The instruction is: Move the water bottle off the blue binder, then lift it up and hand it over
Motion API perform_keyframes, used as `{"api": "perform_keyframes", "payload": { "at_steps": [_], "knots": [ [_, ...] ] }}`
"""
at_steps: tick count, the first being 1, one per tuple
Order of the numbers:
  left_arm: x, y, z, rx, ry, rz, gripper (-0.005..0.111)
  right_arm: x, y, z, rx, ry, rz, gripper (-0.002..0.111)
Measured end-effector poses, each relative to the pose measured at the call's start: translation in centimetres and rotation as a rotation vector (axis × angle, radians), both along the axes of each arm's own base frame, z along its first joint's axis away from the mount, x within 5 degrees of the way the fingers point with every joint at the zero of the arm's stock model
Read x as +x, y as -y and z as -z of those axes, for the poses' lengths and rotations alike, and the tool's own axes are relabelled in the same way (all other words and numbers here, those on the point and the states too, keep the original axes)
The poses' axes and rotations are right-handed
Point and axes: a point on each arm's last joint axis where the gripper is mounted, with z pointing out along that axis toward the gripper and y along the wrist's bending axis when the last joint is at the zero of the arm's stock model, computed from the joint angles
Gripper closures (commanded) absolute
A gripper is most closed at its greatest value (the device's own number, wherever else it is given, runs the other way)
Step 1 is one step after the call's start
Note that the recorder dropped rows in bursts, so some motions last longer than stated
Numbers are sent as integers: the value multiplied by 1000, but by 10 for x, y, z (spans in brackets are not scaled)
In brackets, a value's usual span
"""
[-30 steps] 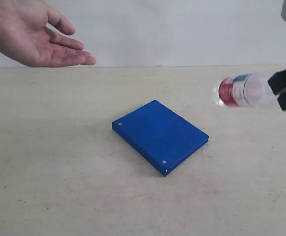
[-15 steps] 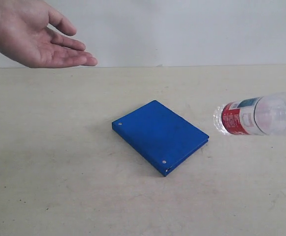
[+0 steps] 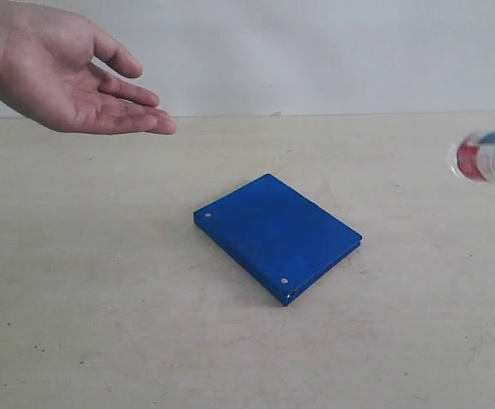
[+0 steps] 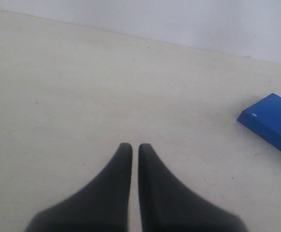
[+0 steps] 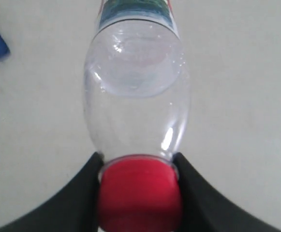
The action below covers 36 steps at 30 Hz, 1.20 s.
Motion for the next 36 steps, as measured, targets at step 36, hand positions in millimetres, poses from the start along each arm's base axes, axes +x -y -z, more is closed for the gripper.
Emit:
{"api": "perform_keyframes", "payload": {
  "at_steps": [36],
  "knots": [
    [0,0,0,0,0,0,102,200,-27,103,59,102,80,108]
  ]
}}
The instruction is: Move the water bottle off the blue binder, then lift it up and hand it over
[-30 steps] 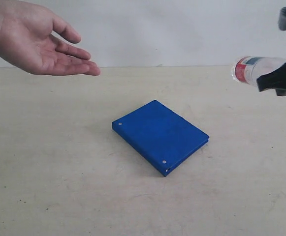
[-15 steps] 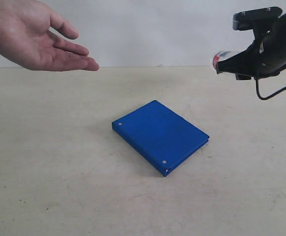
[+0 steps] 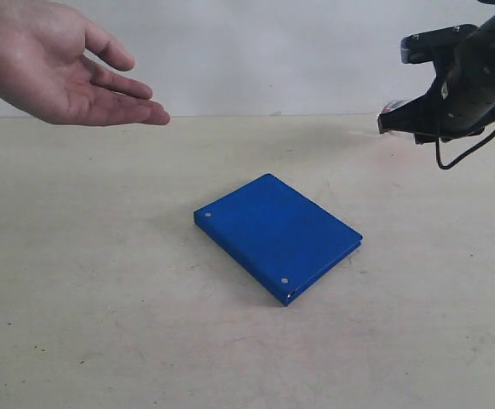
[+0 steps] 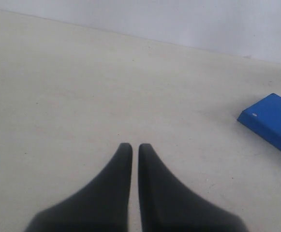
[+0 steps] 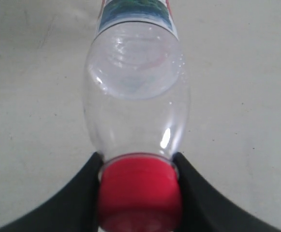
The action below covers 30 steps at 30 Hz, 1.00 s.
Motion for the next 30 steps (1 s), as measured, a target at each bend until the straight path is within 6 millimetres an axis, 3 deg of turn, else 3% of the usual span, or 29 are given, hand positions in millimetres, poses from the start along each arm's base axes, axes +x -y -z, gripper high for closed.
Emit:
{"api": "perform_keyframes", "payload": {
  "at_steps": [5,9,13,19,23,30],
  "knots": [
    [0,0,0,0,0,0,102,10,16,1,40,72,12,108],
    [0,0,0,0,0,0,102,26,16,3,77,144,-12,108],
    [0,0,0,0,0,0,102,29,17,19,57,87,7,108],
    [0,0,0,0,0,0,102,21,22,19,-10,-16,6,108],
    [0,0,0,0,0,0,102,4,26,-8,-64,-94,-30,108],
    [0,0,0,0,0,0,102,-39,15,-82,54,-180,-177,108]
  ]
}}
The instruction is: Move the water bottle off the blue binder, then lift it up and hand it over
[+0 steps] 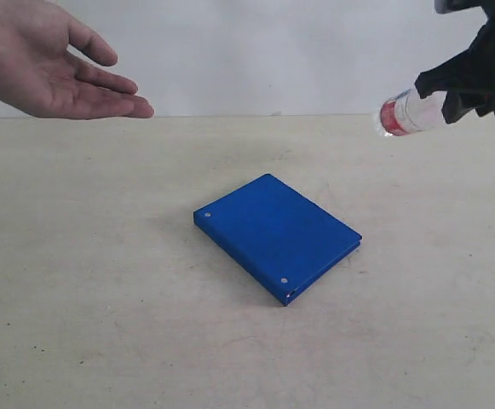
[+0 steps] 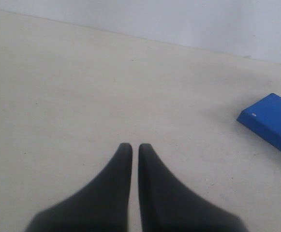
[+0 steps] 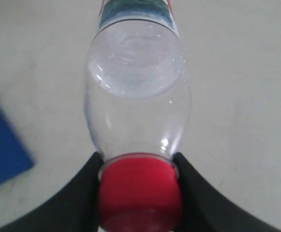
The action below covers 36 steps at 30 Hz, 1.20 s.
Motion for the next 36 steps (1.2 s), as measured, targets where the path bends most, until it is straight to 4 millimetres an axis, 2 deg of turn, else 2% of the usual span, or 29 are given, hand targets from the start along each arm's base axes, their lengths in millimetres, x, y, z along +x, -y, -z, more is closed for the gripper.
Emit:
{"api": "perform_keyframes", "payload": {
  "at_steps": [3,7,20,23,27,30,33,36],
  "knots": [
    [0,0,0,0,0,0,102,-28,-11,-19,78,-170,-149,108],
    [0,0,0,0,0,0,102,-47,-18,-29,136,-253,-243,108],
    [0,0,0,0,0,0,102,-80,8,-74,-31,-117,-56,108],
    [0,0,0,0,0,0,102,-97,8,-68,-13,-135,-58,108],
    [0,0,0,0,0,0,102,-127,11,-33,-21,-258,-55,108],
    [0,0,0,0,0,0,102,-148,13,-16,-25,-331,-52,108],
    [0,0,0,0,0,0,102,-159,14,-13,-23,-338,-45,108],
    [0,0,0,0,0,0,102,-161,14,-16,-14,-322,-41,108]
  ]
}}
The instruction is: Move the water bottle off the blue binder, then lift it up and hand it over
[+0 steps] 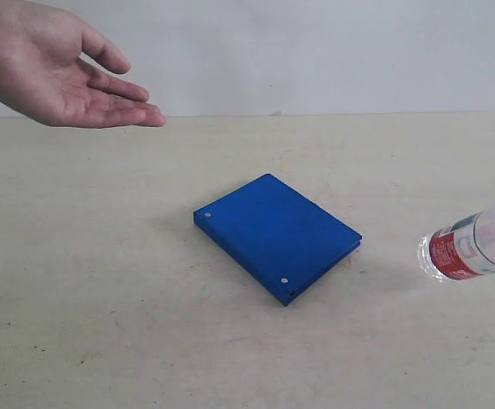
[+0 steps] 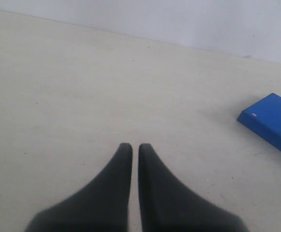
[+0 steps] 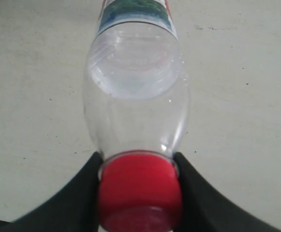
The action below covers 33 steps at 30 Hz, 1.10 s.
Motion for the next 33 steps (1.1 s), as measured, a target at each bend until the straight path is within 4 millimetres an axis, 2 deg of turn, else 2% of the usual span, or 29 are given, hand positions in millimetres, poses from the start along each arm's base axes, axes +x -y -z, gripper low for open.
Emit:
{"api": "perform_keyframes", "payload": {
  "at_steps": [3,5,9,10,17,29,33],
  "knots": [
    [0,0,0,0,0,0,102,2,0,1,-3,4,-15,108],
    [0,0,0,0,0,0,102,4,0,4,-10,-9,-46,102],
    [0,0,0,0,0,0,102,4,0,4,-14,-12,-71,63],
    [0,0,0,0,0,0,102,4,0,4,-14,-10,-71,61],
    [0,0,0,0,0,0,102,5,0,4,-14,-8,-72,61],
    [0,0,0,0,0,0,102,15,-2,2,-7,110,-71,61],
    [0,0,0,0,0,0,102,15,-6,2,38,114,-89,61]
  ]
}}
